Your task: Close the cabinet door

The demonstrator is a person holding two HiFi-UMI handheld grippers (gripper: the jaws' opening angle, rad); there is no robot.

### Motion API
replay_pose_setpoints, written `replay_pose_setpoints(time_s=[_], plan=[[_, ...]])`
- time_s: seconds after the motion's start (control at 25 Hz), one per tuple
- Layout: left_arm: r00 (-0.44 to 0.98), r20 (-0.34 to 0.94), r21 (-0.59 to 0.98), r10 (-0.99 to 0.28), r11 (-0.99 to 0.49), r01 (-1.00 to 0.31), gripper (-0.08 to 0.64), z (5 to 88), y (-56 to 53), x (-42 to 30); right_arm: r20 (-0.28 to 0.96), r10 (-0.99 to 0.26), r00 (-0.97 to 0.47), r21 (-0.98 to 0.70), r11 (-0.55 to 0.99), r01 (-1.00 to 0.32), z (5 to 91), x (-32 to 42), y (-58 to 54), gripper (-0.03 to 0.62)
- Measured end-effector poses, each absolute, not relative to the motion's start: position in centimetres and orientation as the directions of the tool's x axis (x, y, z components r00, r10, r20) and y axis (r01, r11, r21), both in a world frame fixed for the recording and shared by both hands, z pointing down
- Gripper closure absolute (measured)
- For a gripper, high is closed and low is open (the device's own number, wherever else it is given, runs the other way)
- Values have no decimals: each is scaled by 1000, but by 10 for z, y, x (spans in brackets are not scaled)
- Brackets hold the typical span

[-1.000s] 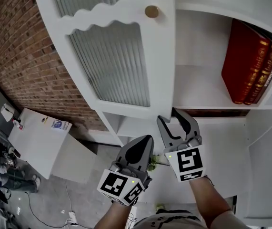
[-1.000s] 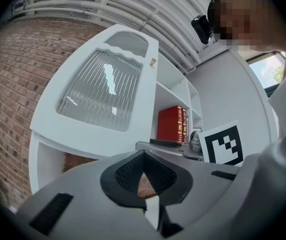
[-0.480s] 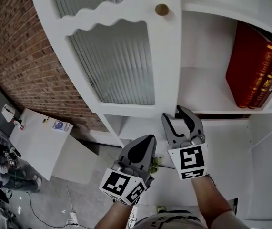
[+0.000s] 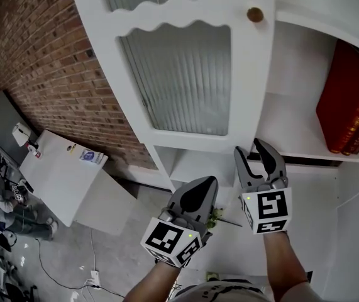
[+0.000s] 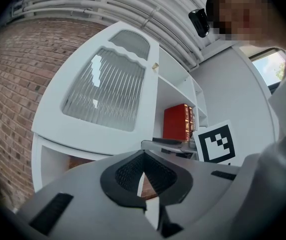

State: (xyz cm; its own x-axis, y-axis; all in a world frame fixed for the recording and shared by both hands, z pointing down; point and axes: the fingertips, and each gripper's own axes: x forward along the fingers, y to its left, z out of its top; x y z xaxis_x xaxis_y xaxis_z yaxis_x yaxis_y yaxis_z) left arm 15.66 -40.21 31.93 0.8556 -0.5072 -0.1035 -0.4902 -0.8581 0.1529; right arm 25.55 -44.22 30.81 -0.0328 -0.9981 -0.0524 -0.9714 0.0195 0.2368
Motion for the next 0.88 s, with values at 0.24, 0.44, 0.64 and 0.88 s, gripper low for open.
replay_pose_setpoints(time_s=[0.24,0.44,0.64,0.88], plan=[[851,-95,146,-517,-852,-502,549,319,-400,154,-64,-997,-43,220,28,-975,307,257,-441,414],[845,-84,147,-528,-846,-513,549,324,-391,148,-84,-996,-41,207,23,-978,307,258,-436,414],[840,-74,159,-537,-838,-522,549,327,-375,133,-107,-994,-14,179,-5,-984,305,258,-419,414],[837,-72,171,-543,-833,-526,549,333,-350,109,-94,-995,-21,150,6,-989,317,236,-386,416]])
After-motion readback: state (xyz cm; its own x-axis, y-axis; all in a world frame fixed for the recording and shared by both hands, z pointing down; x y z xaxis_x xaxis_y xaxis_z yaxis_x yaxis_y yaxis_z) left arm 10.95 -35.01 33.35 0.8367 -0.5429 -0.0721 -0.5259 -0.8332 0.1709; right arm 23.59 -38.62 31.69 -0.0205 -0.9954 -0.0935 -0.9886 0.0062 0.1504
